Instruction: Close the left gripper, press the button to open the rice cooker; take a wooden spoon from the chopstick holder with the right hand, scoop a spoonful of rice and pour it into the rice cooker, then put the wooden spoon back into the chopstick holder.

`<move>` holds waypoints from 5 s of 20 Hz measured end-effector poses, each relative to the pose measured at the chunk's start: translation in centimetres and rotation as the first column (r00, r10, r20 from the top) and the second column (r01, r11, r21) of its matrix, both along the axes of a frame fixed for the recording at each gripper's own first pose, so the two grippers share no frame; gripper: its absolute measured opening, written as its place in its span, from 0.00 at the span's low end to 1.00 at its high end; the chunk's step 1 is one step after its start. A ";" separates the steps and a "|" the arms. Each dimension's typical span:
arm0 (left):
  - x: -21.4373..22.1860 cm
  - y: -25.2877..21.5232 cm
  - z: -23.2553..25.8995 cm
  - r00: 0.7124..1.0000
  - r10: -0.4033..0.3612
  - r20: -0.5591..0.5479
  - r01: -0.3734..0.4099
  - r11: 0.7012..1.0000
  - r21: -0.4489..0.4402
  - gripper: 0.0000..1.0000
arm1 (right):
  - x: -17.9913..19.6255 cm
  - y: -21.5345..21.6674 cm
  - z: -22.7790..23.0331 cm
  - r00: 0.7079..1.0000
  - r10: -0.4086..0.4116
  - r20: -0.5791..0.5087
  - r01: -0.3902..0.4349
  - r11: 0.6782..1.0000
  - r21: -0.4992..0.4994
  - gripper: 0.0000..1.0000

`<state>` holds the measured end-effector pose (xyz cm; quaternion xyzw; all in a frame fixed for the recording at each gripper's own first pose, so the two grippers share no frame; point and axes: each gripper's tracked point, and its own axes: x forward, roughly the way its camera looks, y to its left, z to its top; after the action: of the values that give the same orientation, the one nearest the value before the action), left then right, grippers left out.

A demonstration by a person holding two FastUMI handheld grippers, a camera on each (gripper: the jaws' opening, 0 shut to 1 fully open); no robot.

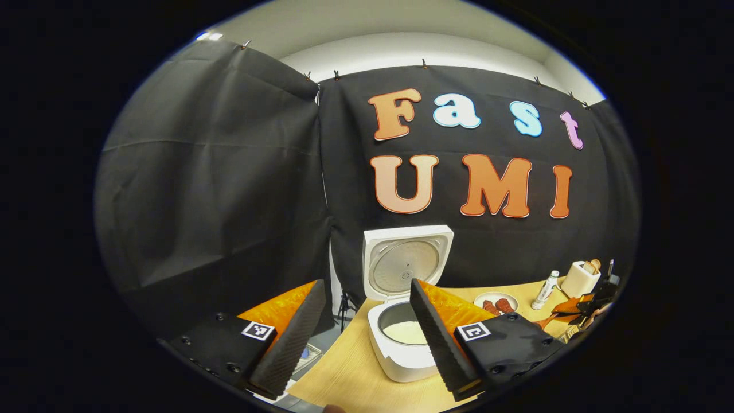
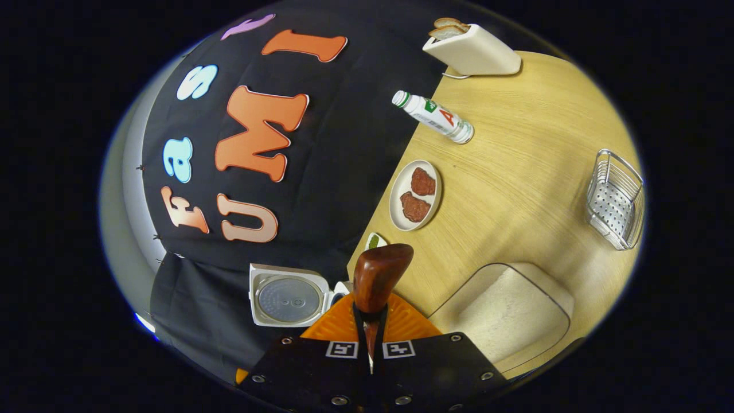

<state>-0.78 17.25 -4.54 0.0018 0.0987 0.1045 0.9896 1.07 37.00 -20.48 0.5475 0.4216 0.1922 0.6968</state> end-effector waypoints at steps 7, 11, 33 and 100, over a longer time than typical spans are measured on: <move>0.1 0.3 -1.0 1.000 -0.021 -0.019 0.021 1.000 -0.012 1.00 | 2.4 5.0 4.9 0.997 0.049 0.051 -0.052 0.998 0.045 0.01; -0.2 0.5 -1.8 0.999 -0.033 -0.035 0.033 0.999 -0.018 1.00 | 3.9 8.9 7.2 0.993 0.079 0.090 -0.083 0.995 0.049 0.01; -3.2 2.3 -3.8 0.996 -0.003 -0.090 0.001 1.000 -0.026 1.00 | 6.0 20.5 12.4 0.844 0.240 0.480 -0.076 0.939 -0.336 0.01; -2.2 -7.2 -2.1 0.989 -0.149 -0.024 0.147 0.986 -0.074 1.00 | 9.2 -9.6 12.0 0.835 0.009 0.550 0.197 0.928 -0.315 0.01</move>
<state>-2.97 10.06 -6.64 -0.0251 0.1165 0.0272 0.9925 10.26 27.36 -8.50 0.3546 0.2070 0.2238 0.8839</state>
